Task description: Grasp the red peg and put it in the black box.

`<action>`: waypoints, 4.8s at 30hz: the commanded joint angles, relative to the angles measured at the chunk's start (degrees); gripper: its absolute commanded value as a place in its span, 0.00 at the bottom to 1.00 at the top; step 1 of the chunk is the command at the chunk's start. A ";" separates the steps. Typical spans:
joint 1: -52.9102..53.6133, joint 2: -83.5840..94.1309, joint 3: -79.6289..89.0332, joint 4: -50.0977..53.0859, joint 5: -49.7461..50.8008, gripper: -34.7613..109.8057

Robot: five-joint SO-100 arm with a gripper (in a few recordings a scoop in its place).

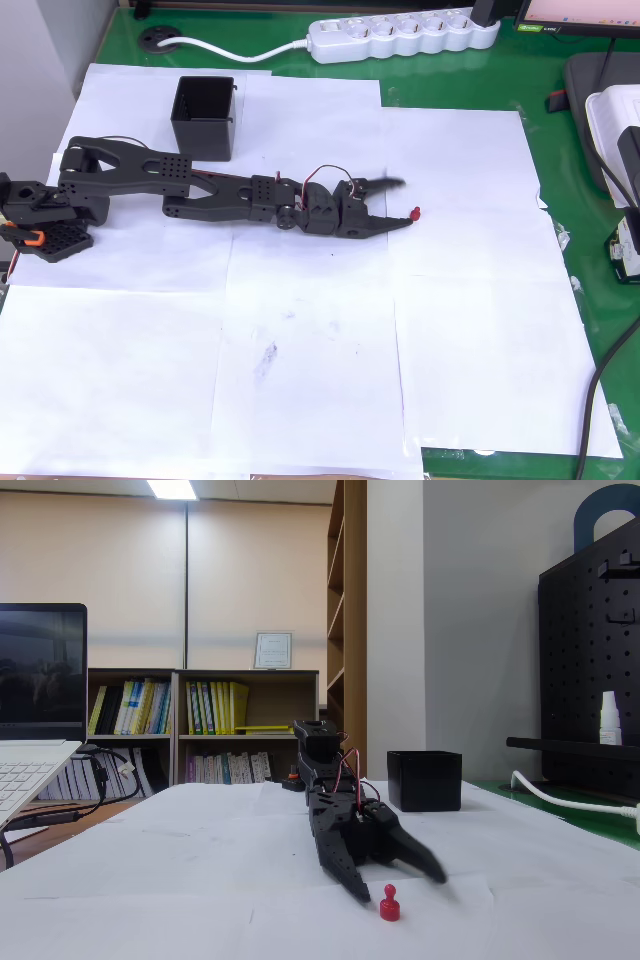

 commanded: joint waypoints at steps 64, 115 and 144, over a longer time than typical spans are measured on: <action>1.58 -0.53 -1.23 -0.26 -2.90 0.36; -0.18 -7.21 3.52 -0.62 -0.62 0.24; 0.79 -14.85 -26.81 -10.99 -6.94 0.51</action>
